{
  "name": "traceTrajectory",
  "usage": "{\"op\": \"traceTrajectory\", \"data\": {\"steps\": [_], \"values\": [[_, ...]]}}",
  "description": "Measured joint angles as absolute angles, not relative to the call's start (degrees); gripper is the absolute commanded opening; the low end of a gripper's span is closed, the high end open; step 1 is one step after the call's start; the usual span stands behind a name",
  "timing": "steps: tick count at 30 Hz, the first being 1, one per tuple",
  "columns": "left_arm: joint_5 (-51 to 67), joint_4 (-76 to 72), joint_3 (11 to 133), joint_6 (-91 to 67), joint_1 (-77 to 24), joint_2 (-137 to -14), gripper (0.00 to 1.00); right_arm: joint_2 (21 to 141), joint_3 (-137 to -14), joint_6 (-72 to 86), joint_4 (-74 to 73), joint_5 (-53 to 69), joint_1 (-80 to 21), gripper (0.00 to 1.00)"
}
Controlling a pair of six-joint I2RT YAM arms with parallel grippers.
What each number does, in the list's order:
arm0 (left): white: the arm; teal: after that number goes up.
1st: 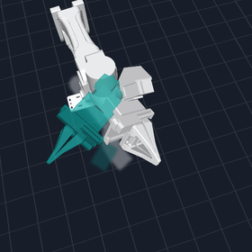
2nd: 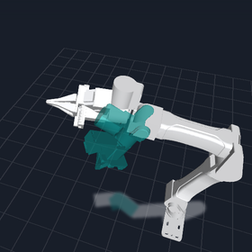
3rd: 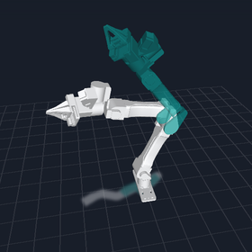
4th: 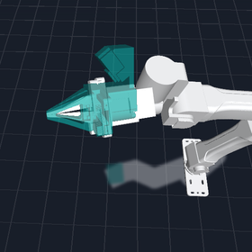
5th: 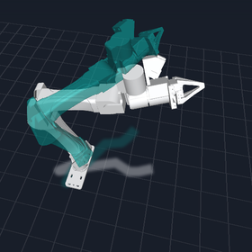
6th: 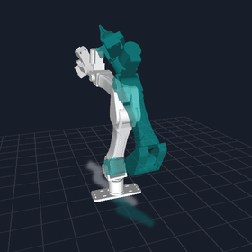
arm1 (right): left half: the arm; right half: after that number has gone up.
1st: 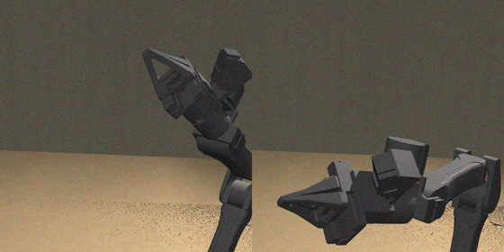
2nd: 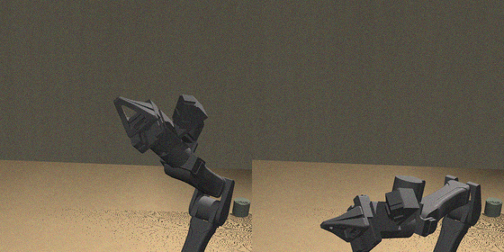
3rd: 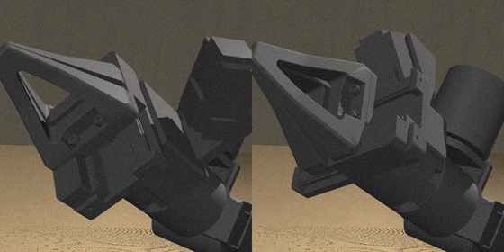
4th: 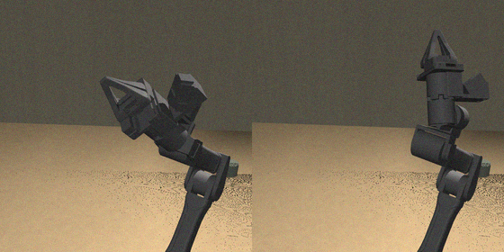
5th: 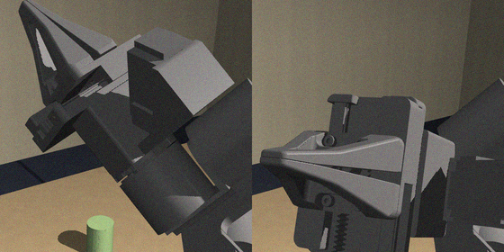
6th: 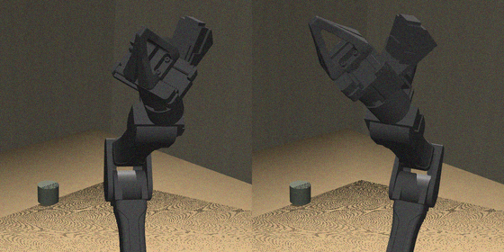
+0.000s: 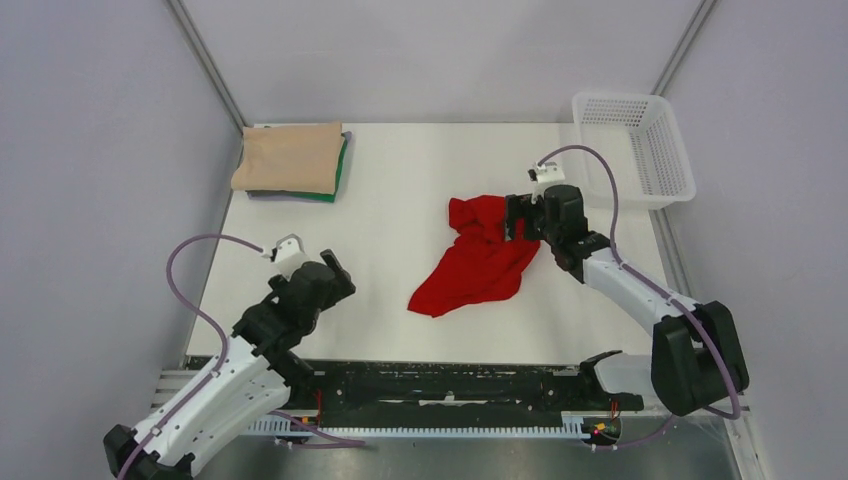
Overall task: Fold and stack the t-shirts
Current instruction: Move the tshirt to the center of the board, then flatten out the tshirt
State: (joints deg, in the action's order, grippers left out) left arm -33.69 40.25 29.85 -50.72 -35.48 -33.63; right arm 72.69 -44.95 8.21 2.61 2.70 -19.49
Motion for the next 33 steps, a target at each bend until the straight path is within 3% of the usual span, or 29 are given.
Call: {"op": "traceTrajectory", "data": {"steps": [5,9,16,24,31,33], "values": [[-28.4,37.3,29.8,-50.2,-35.5,-38.3,1.0,73.6,-42.0,7.3,-1.5,-12.6,-19.0,0.98],[-16.9,27.8,28.2,-47.8,-35.5,-43.6,1.0,69.2,-42.0,5.9,1.3,-15.9,-19.0,0.98],[4.5,11.7,26.1,-44.8,-36.2,-59.0,1.0,71.5,-48.3,0.3,5.5,-4.0,-19.3,0.98],[8.7,5.2,28.4,-43.8,-39.9,-71.2,0.96,86.5,-60.9,-7.6,3.1,4.3,-23.5,0.98],[6.7,2.4,34.2,-43.6,-45.3,-80.4,0.8,97.4,-68.6,-12.0,-1.0,4.1,-27.5,0.98],[5.5,1.9,36.2,-43.6,-47.0,-83.0,0.68,99.9,-69.9,-13.0,-1.9,3.7,-28.3,0.98]]}}
